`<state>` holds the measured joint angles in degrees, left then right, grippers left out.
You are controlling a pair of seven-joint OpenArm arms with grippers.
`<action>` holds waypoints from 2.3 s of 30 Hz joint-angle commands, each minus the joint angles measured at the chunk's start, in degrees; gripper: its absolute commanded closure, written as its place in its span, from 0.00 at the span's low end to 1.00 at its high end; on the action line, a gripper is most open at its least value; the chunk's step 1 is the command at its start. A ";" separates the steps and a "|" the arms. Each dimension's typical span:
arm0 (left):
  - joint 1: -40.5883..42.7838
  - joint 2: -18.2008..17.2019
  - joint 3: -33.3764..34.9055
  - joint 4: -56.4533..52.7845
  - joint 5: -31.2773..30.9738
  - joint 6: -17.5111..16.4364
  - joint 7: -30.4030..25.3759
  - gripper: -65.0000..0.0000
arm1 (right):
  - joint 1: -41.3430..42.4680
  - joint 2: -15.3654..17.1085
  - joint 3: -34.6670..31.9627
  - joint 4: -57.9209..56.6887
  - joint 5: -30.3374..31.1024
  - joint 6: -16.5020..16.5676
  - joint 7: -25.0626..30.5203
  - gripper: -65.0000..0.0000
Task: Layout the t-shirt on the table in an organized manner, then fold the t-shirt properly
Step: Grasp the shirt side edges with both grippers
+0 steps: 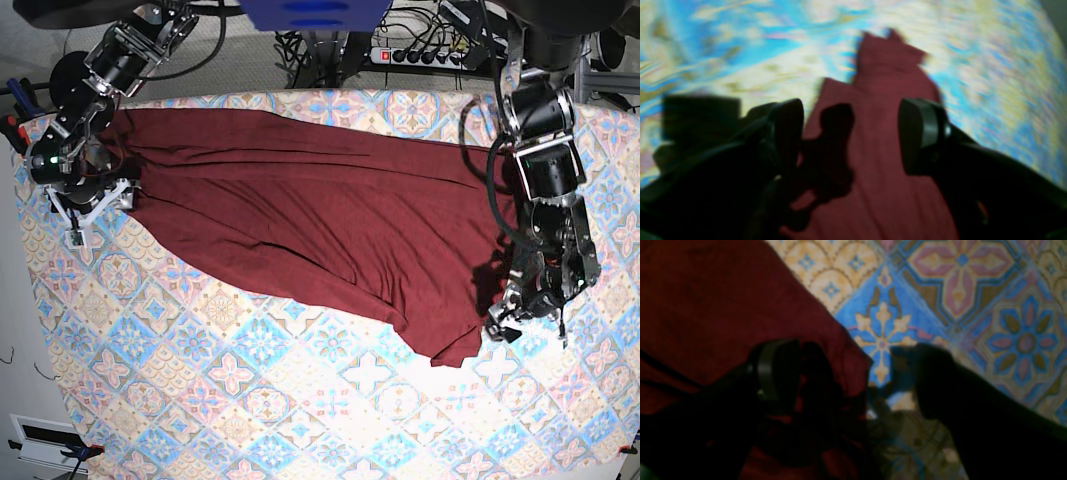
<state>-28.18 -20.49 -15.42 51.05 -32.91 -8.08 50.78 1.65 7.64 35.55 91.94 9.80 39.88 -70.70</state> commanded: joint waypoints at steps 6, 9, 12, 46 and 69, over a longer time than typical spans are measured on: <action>-4.47 -0.83 -0.10 -6.34 1.65 -0.58 -5.82 0.33 | 3.67 1.90 -0.17 1.20 0.61 0.12 0.32 0.23; -4.47 0.40 -0.10 -6.96 2.88 -0.58 -7.49 0.33 | 3.84 2.25 -2.10 1.20 0.61 0.12 0.59 0.23; -4.47 0.93 0.34 -8.19 5.78 -0.58 -8.19 0.33 | 3.84 3.31 -4.74 1.29 0.61 0.12 0.67 0.23; -6.41 2.16 2.01 -20.67 16.60 -0.76 -7.75 1.00 | 7.71 8.23 -12.91 1.20 0.53 0.12 0.85 0.23; 5.11 -0.04 1.49 6.67 5.52 -1.02 -5.20 1.00 | 11.05 13.68 -27.59 0.76 -0.97 0.12 3.31 0.23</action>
<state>-21.41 -20.03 -13.89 56.42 -26.28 -8.78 46.54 10.85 20.36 7.84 91.79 8.03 40.03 -68.75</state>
